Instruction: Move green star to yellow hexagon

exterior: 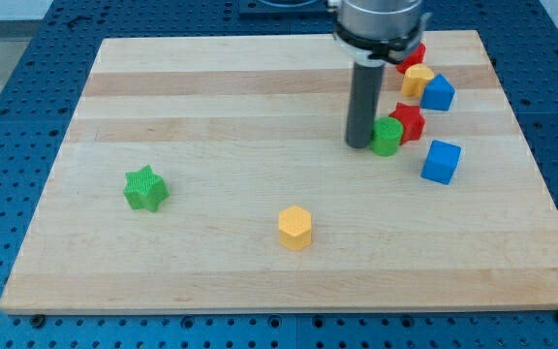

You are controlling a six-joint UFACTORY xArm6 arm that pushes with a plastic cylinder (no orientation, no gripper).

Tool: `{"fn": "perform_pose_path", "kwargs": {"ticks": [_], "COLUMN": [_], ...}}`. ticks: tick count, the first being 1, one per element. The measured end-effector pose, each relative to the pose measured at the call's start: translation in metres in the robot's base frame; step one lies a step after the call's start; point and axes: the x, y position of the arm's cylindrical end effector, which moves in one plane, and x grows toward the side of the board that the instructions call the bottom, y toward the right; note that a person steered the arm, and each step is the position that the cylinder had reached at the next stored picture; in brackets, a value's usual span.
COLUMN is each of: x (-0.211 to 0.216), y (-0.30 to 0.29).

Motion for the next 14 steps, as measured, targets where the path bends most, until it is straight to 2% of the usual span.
{"fn": "perform_pose_path", "kwargs": {"ticks": [2,3,5,7,8,9,10,11,12,13,14], "x": [0.0,0.004,0.004,0.027,0.074,0.097,0.093,0.091,0.118,0.136,0.12], "y": [0.028,0.011,-0.117,-0.277,-0.295,-0.275,-0.259,-0.302,-0.339,-0.335,-0.292]}}
